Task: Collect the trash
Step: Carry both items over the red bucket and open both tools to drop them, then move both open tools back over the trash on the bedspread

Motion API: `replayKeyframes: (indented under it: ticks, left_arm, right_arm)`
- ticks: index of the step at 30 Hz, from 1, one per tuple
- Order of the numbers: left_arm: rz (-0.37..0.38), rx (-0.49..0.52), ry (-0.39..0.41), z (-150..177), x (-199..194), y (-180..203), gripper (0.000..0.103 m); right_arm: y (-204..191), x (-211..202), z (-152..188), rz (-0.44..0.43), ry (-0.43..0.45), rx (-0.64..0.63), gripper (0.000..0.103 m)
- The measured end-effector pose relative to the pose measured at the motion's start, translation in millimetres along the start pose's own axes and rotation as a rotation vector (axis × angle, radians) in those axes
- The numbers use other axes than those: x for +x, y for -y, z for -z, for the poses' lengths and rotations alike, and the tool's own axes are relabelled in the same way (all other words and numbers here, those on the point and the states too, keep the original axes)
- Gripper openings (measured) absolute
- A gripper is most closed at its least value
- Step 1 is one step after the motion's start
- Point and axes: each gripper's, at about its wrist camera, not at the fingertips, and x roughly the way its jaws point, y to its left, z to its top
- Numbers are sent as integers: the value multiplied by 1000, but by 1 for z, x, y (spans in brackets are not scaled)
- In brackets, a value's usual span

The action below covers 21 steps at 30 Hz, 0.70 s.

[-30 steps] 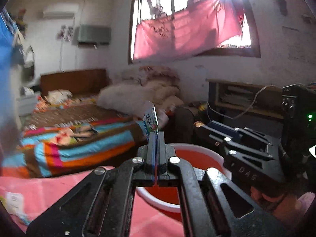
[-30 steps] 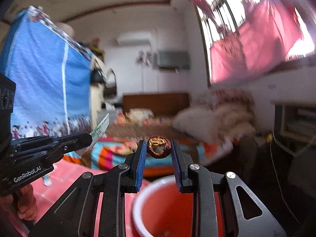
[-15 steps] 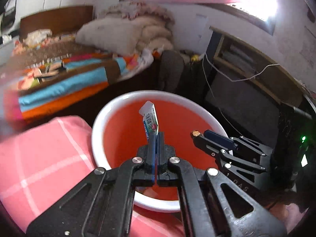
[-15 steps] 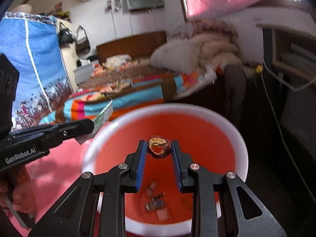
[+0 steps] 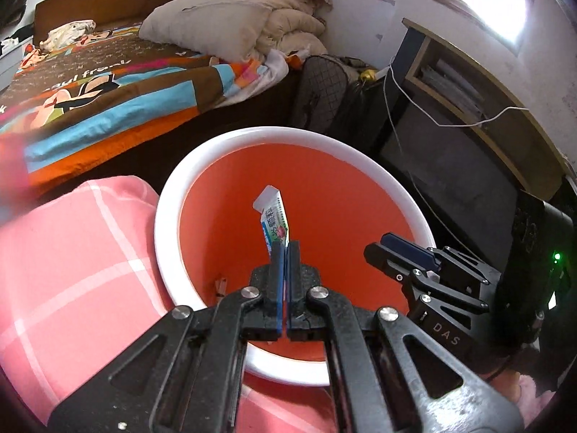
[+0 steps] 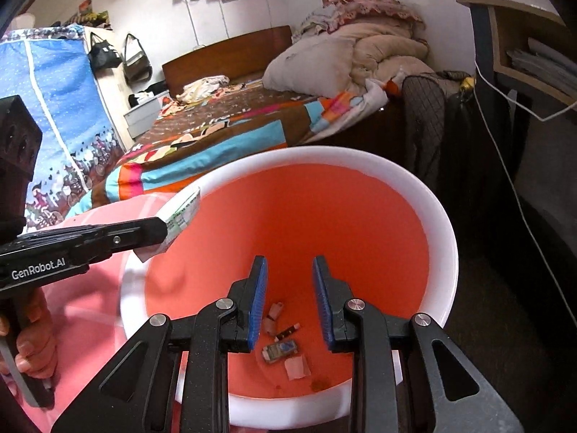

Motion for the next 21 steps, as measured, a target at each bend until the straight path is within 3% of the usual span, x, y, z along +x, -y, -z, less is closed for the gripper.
replayKeyframes:
  ticks: [6,10,15,18,20,21]
  left_arm:
    - [1,-19,25,0,-6,-4,8]
    - [-21,-28,54,2,-17,-8,26]
    - [-55,-46,111,8,-37,-12,37]
    - [-85,-61,165,11,-55,-16,49]
    - [-112,-71,198,14,-66,-18,61]
    - [-130,-76,220,16,-74,-19,65]
  right_arm:
    - [2,1,-3,14,-17,3,26]
    - [2,-2,-5,14,-7,14,43]
    - [-3,-10,-10,18,15,15,48]
    - [-8,-15,-15,16,34,26,57]
    - [-12,-21,-18,10,53,31,73]
    - [-15,-24,-20,9,66,29,74]
